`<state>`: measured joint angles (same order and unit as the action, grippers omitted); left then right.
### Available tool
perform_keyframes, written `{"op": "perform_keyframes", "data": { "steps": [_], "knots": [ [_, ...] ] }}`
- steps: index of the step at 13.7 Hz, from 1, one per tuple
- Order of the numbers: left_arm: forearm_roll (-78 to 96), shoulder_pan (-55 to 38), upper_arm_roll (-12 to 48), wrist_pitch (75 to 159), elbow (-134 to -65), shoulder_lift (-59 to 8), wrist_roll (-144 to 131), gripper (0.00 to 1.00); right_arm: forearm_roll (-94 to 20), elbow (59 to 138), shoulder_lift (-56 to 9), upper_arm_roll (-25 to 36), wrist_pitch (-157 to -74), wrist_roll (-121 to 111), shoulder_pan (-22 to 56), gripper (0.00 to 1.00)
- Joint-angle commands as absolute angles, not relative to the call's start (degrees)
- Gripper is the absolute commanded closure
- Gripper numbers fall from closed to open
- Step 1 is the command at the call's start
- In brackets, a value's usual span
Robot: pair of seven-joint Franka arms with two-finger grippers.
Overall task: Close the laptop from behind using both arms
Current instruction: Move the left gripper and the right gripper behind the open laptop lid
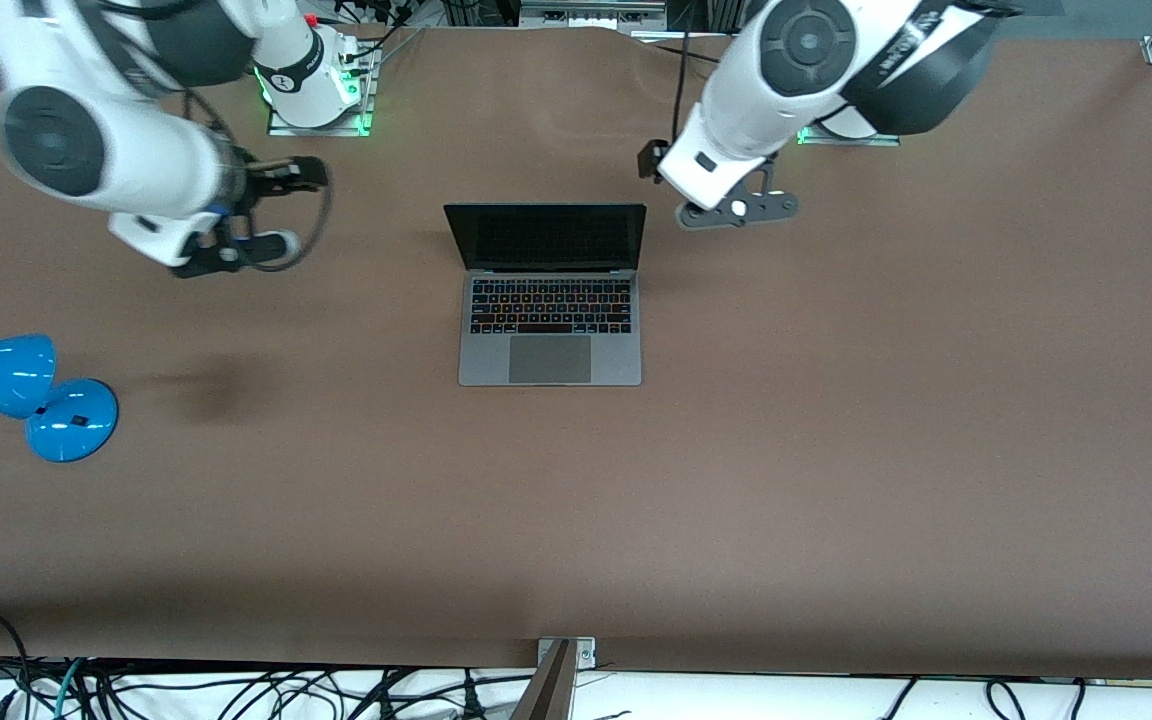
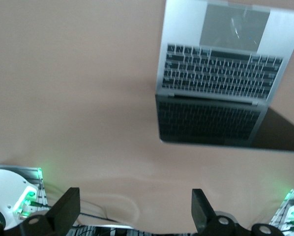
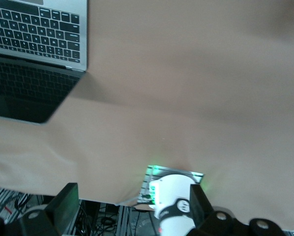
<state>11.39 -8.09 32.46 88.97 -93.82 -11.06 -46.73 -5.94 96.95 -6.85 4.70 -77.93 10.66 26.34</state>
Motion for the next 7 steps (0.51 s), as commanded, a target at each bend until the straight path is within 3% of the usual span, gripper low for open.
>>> {"op": "perform_keyframes", "data": {
  "steps": [1,2,3,5,6,7],
  "knots": [
    [12.7,-8.0,34.4,88.6,-95.1,-13.2,-47.2,0.08,-8.1,103.1,-4.7,-0.8,-83.6,21.4,27.2,0.00],
    [13.0,-8.0,35.3,88.7,-95.1,-14.7,-47.2,0.17,-8.2,105.0,-4.5,-3.3,-85.7,23.9,27.2,0.00],
    [14.4,-7.9,36.0,88.7,-95.1,-16.3,-47.2,0.33,-8.2,107.4,-4.4,-6.6,-88.0,25.6,27.2,0.00],
    [16.8,-8.0,36.1,88.8,-95.1,-18.4,-47.0,0.90,-8.4,110.6,-4.6,-10.6,-92.1,29.0,27.2,0.01],
    [18.0,-8.0,36.1,88.8,-95.1,-19.2,-46.8,1.00,-8.6,110.9,-5.1,-12.2,-92.4,29.1,27.2,0.12],
    [19.2,-8.0,36.2,88.7,-94.9,-20.6,-45.7,1.00,-8.6,111.0,-5.9,-12.6,-92.4,29.1,27.2,0.33]
  ]
}}
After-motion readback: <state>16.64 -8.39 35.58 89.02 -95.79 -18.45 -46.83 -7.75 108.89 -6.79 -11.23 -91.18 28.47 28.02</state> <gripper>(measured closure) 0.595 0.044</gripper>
